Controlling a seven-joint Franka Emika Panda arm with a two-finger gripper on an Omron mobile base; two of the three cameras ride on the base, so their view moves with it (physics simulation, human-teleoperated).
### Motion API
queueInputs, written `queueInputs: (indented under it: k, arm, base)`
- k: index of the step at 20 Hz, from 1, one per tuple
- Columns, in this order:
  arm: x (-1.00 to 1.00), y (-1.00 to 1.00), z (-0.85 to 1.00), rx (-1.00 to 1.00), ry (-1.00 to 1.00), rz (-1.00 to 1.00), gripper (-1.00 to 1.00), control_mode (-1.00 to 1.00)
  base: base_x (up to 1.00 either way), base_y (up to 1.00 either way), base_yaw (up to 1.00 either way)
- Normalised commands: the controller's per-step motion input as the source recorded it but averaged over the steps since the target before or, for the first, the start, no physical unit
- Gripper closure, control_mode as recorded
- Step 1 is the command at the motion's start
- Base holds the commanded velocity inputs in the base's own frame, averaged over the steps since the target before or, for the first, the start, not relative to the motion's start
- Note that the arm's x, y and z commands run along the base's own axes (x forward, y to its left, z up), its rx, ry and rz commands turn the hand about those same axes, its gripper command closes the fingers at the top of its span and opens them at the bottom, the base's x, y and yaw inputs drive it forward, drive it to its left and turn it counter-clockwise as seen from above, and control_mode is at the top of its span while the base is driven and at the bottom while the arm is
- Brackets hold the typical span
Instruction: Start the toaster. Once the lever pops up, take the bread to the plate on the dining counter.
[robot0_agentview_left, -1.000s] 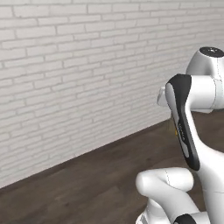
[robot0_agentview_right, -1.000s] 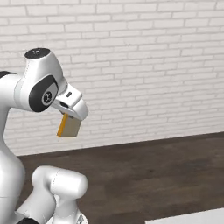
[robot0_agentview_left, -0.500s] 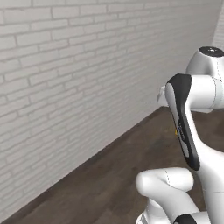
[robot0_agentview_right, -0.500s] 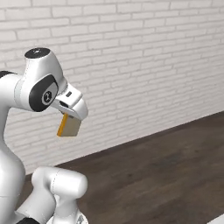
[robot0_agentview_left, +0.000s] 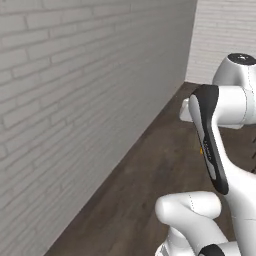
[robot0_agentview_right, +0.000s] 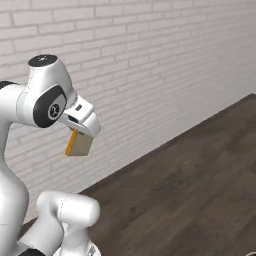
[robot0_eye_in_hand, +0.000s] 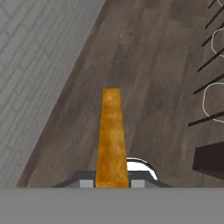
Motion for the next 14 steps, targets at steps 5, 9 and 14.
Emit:
queueInputs:
  k: [5, 9, 14]
  arm:
    - [0.00, 0.00, 0.00, 0.00, 0.00, 0.00, 1.00, 1.00]
    - [0.00, 0.00, 0.00, 0.00, 0.00, 0.00, 1.00, 1.00]
    - [0.00, 0.00, 0.00, 0.00, 0.00, 0.00, 1.00, 1.00]
  base:
    - [0.51, 0.48, -0.48]
    - [0.47, 0.48, -0.49]
    - [0.55, 0.41, -0.51]
